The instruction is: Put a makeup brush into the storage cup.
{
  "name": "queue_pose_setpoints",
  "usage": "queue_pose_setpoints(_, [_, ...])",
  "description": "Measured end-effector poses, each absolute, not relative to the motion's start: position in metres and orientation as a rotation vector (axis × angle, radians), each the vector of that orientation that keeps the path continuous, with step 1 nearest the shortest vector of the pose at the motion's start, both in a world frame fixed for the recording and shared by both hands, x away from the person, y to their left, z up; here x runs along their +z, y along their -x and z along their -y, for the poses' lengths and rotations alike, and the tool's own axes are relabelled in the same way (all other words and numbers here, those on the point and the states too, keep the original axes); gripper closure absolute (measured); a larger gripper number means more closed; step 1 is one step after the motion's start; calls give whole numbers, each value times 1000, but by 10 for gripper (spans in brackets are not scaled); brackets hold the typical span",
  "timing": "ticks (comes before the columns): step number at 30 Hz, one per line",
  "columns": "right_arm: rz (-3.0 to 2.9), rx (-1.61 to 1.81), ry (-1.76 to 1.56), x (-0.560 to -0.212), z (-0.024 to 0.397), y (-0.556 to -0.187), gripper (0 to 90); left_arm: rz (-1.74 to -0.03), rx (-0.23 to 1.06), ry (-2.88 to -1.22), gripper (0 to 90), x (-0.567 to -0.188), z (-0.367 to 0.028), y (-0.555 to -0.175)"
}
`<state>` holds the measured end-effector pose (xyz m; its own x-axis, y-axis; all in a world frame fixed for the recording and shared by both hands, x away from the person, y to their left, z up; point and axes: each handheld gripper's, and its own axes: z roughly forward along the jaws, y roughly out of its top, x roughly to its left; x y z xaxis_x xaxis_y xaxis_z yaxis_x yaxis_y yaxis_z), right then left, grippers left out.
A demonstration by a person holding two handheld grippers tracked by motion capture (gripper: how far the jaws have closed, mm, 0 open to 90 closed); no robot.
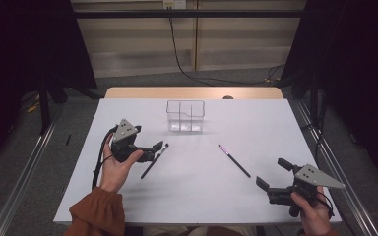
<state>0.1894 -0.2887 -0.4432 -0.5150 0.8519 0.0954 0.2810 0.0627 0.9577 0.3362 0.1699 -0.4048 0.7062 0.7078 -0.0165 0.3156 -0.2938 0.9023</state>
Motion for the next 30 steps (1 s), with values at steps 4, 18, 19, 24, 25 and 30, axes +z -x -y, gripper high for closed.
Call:
queue_pose_setpoints(4, [-1839, 1469, -1128, -443, 289, -189, 0, -808, 463, -1924, 42, -403, -168, -343])
queue_pose_setpoints(18, [-1844, 1466, -1122, -444, 289, -190, 0, -804, 418, -2109, 54, -404, -157, -358])
queue_pose_setpoints(19, [-1847, 1466, -1123, -444, 289, -190, 0, -796, 437, -2126, 54, -404, -156, -358])
queue_pose_setpoints(24, [-1852, 1465, -1120, -444, 289, -190, 0, -802, 411, -2175, 75, -407, -154, -361])
queue_pose_setpoints(25, [-1849, 1469, -1127, -444, 288, -190, 0, -808, 415, -2188, 75, -407, -153, -363])
queue_pose_setpoints(30, [-1852, 1469, -1128, -444, 288, -190, 0, -844, 391, -2246, 75, -410, -151, -369])
